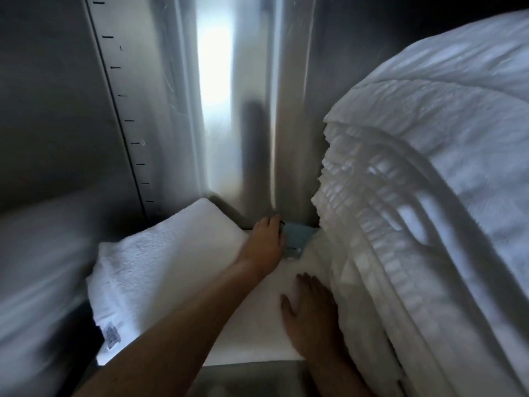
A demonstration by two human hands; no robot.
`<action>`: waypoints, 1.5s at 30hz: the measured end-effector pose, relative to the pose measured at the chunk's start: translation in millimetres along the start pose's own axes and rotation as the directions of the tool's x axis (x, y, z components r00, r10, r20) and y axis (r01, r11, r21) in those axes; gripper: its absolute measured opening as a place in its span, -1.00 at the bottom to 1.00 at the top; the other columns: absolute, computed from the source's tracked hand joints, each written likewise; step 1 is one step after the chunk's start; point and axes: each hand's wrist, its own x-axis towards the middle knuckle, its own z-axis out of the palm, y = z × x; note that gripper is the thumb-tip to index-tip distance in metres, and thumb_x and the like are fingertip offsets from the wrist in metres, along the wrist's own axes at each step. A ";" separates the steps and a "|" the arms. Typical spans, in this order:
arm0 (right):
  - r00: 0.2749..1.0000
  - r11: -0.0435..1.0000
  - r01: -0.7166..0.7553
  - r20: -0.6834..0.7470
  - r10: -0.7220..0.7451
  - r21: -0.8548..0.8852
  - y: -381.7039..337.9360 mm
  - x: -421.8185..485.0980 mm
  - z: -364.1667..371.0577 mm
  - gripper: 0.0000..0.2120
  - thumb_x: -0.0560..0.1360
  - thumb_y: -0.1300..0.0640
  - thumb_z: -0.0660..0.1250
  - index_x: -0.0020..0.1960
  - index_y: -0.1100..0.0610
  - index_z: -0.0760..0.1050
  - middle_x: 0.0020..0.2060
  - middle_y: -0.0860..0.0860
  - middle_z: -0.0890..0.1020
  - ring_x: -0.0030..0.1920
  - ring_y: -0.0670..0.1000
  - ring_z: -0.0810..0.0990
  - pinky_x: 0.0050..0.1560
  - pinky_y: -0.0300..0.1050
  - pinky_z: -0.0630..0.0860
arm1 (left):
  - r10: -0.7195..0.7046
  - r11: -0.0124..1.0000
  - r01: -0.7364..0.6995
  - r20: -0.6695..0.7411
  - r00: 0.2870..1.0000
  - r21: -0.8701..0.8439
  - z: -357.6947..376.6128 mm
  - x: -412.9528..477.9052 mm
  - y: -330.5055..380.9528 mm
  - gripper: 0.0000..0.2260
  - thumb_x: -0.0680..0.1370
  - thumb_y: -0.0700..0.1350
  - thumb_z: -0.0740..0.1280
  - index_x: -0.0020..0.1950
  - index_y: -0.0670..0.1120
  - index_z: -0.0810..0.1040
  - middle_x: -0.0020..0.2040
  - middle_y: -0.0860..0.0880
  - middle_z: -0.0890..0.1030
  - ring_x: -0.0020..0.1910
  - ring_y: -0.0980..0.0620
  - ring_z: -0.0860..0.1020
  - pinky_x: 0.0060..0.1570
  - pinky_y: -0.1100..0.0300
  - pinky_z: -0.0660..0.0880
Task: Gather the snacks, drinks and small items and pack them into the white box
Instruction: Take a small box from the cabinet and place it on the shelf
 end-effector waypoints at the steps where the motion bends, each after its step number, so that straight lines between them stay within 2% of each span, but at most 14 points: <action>1: 1.000 0.999 -0.014 -0.024 0.015 0.047 -1.2 -1.6 -1.0 -0.32 0.52 -0.23 0.10 0.53 0.03 0.02 0.49 -0.03 0.19 0.47 -0.02 0.15 0.43 -0.15 0.01 | 0.011 1.000 -0.012 -0.034 0.999 -0.022 -9.0 -10.1 3.2 -0.65 0.64 -0.08 0.11 0.39 -0.18 0.34 0.23 -0.20 0.46 0.19 -0.12 0.42 0.20 0.07 0.36; 4: 0.991 0.985 0.002 -0.132 0.021 0.172 -6.0 -7.2 -6.2 -0.13 0.43 -0.18 0.32 0.54 0.09 -0.08 0.48 0.07 0.21 0.43 0.05 0.22 0.36 -0.28 -0.05 | -0.007 0.995 -0.005 -0.115 0.993 -0.104 -34.3 -40.9 11.4 -0.67 0.64 -0.06 0.11 0.37 -0.15 0.37 0.19 -0.15 0.49 0.14 -0.06 0.46 0.17 0.05 0.43; 8: 0.989 0.957 0.087 -0.137 -0.050 0.277 -6.2 -15.1 -10.5 0.03 0.34 -0.12 0.46 0.53 0.02 -0.17 0.49 0.04 0.15 0.43 -0.02 0.18 0.34 -0.27 0.01 | -0.070 0.986 0.053 -0.102 0.992 -0.160 -50.6 -87.4 11.9 -0.68 0.65 -0.02 0.08 0.36 -0.07 0.38 0.19 -0.07 0.52 0.13 0.02 0.49 0.14 0.11 0.46; 12: 0.954 0.877 0.299 -0.142 -0.264 0.377 -3.7 -30.5 -11.4 0.00 0.35 0.09 0.51 0.51 -0.07 -0.13 0.46 0.00 0.22 0.39 -0.12 0.25 0.31 -0.44 0.14 | -0.167 0.963 0.144 -0.085 0.982 -0.230 -48.0 -135.4 12.4 -0.67 0.65 0.01 0.05 0.39 -0.01 0.34 0.23 0.02 0.50 0.13 0.15 0.48 0.10 0.36 0.39; 15: 0.937 0.833 0.345 -0.105 -0.333 0.433 -0.5 -44.2 -12.4 -0.07 0.38 0.14 0.47 0.46 -0.26 -0.09 0.34 -0.24 0.28 0.27 -0.30 0.31 0.19 -0.53 0.25 | -0.236 0.944 0.200 -0.116 0.965 -0.262 -47.2 -155.7 11.7 -0.67 0.65 0.01 0.06 0.42 0.06 0.26 0.22 0.09 0.41 0.12 0.21 0.43 0.01 0.60 0.28; 18: 0.927 0.810 0.351 -0.054 -0.370 0.469 0.9 -52.4 -11.4 -0.11 0.41 0.15 0.44 0.46 -0.27 -0.08 0.30 -0.26 0.31 0.23 -0.32 0.34 0.14 -0.63 0.20 | -0.255 0.925 0.242 -0.006 0.967 -0.293 -50.2 -173.0 11.1 -0.48 0.61 0.11 0.12 0.51 0.05 0.03 0.40 0.04 0.25 0.28 0.16 0.36 0.19 0.45 0.32; 20: 0.915 0.784 0.355 -0.019 -0.402 0.509 0.2 -58.1 -10.8 -0.13 0.43 0.14 0.43 0.48 -0.21 -0.08 0.32 -0.24 0.33 0.27 -0.28 0.36 0.19 -0.59 0.20 | -0.223 0.884 0.261 0.141 0.965 -0.388 -50.1 -189.0 13.4 -0.18 0.50 0.16 0.29 0.54 -0.01 -0.17 0.48 0.03 0.15 0.36 0.19 0.31 0.31 0.26 0.35; 23: 0.892 0.750 0.374 0.011 -0.453 0.546 4.1 -68.5 -9.4 -0.11 0.39 0.20 0.47 0.49 -0.11 -0.03 0.32 -0.19 0.35 0.30 -0.19 0.39 0.26 -0.49 0.23 | -0.180 0.884 0.257 0.224 0.958 -0.389 -47.3 -213.0 16.1 0.11 0.36 -0.06 0.53 0.48 -0.10 -0.35 0.51 -0.05 0.10 0.43 0.12 0.24 0.39 0.23 0.26; 26: 0.877 0.740 0.380 0.039 -0.479 0.555 7.8 -77.1 -12.4 -0.10 0.37 0.33 0.46 0.46 -0.09 0.01 0.30 -0.15 0.37 0.30 -0.13 0.40 0.23 -0.53 0.21 | -0.236 0.936 0.261 0.130 0.963 -0.235 -47.6 -233.4 19.5 0.04 0.35 -0.08 0.54 0.48 -0.05 -0.23 0.45 0.01 0.15 0.41 0.15 0.17 0.25 0.59 0.06; 29: 0.860 0.718 0.366 0.079 -0.504 0.592 6.4 -89.0 -16.4 -0.11 0.38 0.36 0.44 0.46 -0.15 0.02 0.30 -0.12 0.39 0.25 -0.25 0.37 0.13 -0.61 0.24 | -0.308 0.932 0.301 -0.008 0.951 -0.201 -51.5 -252.4 33.7 -0.12 0.35 0.02 0.52 0.46 0.11 -0.02 0.32 0.18 0.27 0.26 0.38 0.22 0.09 0.70 0.07; 32: 0.814 0.668 0.412 0.078 -0.575 0.620 -1.2 -107.6 -22.4 -0.13 0.41 0.37 0.39 0.43 -0.23 0.00 0.32 -0.14 0.33 0.26 -0.29 0.31 0.10 -0.65 0.20 | -0.349 0.928 0.325 -0.120 0.929 -0.184 -59.8 -280.9 50.7 -0.17 0.31 0.01 0.51 0.40 0.19 0.06 0.24 0.27 0.32 0.20 0.43 0.28 0.08 0.62 0.20; 37: 0.712 0.611 0.522 0.092 -0.697 0.595 -30.6 -163.7 -42.4 -0.04 0.34 0.38 0.47 0.47 -0.18 0.02 0.29 -0.09 0.36 0.21 -0.49 0.21 0.03 -0.68 0.22 | -0.441 0.897 0.433 -0.241 0.864 -0.089 -98.9 -352.3 82.5 -0.14 0.30 -0.01 0.55 0.48 -0.02 0.15 0.35 0.10 0.35 0.32 0.10 0.34 0.28 0.22 0.31; 41: 0.613 0.530 0.558 0.113 -0.782 0.639 -63.3 -223.3 -63.1 -0.01 0.35 0.36 0.45 0.46 -0.29 -0.03 0.36 -0.10 0.33 0.26 -0.24 0.37 0.08 -0.55 0.36 | -0.450 0.886 0.462 -0.318 0.834 -0.042 -141.3 -420.8 115.9 -0.15 0.31 0.04 0.52 0.48 -0.03 0.14 0.34 0.08 0.37 0.31 0.14 0.35 0.30 0.25 0.31; 45: 0.498 0.412 0.625 0.068 -0.865 0.663 -103.4 -297.3 -80.4 -0.05 0.36 0.37 0.43 0.45 -0.26 0.00 0.42 -0.07 0.27 0.26 -0.32 0.29 0.08 -0.42 0.39 | -0.492 0.852 0.522 -0.401 0.773 -0.038 -186.2 -500.2 140.4 -0.19 0.32 0.03 0.52 0.46 0.04 0.15 0.29 0.17 0.39 0.30 0.18 0.37 0.22 0.16 0.44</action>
